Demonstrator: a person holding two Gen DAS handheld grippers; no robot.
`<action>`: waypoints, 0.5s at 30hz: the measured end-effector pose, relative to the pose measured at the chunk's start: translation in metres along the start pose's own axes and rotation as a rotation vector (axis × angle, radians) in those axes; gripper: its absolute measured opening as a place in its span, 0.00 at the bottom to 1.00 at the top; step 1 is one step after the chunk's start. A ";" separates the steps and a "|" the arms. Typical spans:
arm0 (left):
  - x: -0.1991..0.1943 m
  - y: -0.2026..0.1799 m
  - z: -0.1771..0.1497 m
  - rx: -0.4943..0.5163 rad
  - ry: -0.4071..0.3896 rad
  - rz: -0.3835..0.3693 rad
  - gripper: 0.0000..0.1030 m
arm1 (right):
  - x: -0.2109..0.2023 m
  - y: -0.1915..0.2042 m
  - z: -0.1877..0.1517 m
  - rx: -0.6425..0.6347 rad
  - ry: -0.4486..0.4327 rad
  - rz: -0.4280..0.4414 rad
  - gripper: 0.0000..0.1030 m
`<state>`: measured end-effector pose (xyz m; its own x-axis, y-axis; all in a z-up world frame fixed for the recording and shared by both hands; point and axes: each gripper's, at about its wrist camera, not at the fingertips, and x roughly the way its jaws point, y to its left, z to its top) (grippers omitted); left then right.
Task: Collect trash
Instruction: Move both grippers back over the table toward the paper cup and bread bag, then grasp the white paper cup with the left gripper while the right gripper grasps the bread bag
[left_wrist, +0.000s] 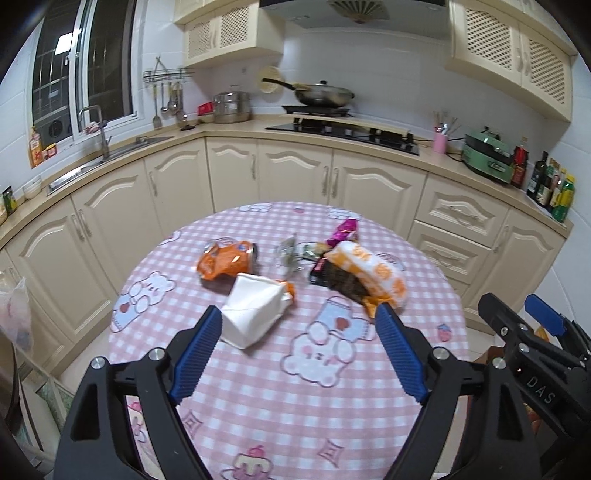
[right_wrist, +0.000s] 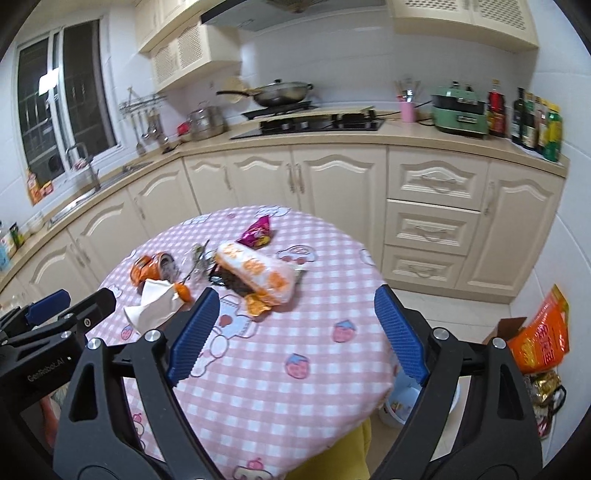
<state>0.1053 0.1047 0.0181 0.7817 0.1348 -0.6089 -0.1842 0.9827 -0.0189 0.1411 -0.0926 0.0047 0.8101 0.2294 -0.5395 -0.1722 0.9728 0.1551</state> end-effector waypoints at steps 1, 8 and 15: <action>0.003 0.007 0.000 -0.006 0.006 0.012 0.82 | 0.003 0.003 -0.001 -0.003 0.007 0.002 0.84; 0.033 0.041 -0.005 -0.040 0.074 0.034 0.84 | 0.041 0.024 -0.007 -0.047 0.104 0.004 0.86; 0.077 0.067 -0.014 -0.055 0.180 0.025 0.84 | 0.078 0.036 -0.019 -0.057 0.196 0.004 0.86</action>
<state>0.1447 0.1796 -0.0407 0.6585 0.1291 -0.7415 -0.2380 0.9704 -0.0424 0.1879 -0.0394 -0.0479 0.6854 0.2300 -0.6909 -0.2114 0.9708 0.1135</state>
